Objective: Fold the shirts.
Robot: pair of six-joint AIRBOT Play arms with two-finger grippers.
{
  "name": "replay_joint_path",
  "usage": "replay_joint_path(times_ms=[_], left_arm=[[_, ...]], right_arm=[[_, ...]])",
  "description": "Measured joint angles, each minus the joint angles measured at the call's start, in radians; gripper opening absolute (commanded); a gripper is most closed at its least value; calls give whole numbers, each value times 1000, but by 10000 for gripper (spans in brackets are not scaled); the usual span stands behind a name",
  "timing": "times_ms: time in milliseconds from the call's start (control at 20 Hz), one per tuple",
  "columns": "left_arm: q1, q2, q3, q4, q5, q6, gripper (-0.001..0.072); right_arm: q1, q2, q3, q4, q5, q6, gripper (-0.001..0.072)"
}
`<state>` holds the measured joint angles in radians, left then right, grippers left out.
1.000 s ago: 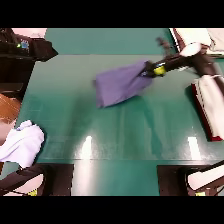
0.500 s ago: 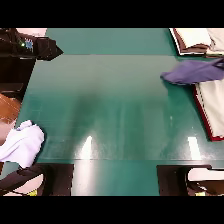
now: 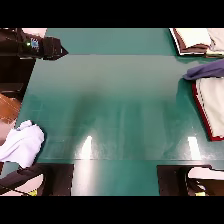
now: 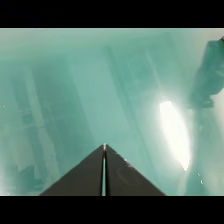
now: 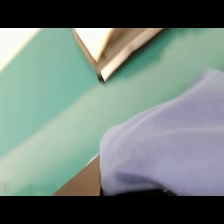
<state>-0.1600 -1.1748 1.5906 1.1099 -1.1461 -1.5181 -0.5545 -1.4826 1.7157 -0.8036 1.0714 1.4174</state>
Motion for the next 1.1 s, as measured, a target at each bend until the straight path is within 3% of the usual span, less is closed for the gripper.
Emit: replay_joint_path(times_ms=[200,400,600,850,900,1050,1100], left_arm=[[0,-4,0,-13,0,1,24],[0,-5,0,-15,0,11,23],[0,-5,0,-16,-1,27,24],[0,-5,0,-16,-15,49,24],[0,-5,0,-17,-16,53,24],[0,-5,0,-17,-26,68,24],[0,-5,0,-17,-30,70,24]], right_arm=[[-12,74,0,13,-61,-28,13],[-53,143,-1,-2,-7,-42,13],[-90,219,-58,-146,109,-46,13],[-170,345,-289,-330,166,-47,16],[-193,369,-345,-361,171,-46,53],[-264,420,-485,-415,177,-46,660],[-289,429,-522,-426,182,-47,720]])
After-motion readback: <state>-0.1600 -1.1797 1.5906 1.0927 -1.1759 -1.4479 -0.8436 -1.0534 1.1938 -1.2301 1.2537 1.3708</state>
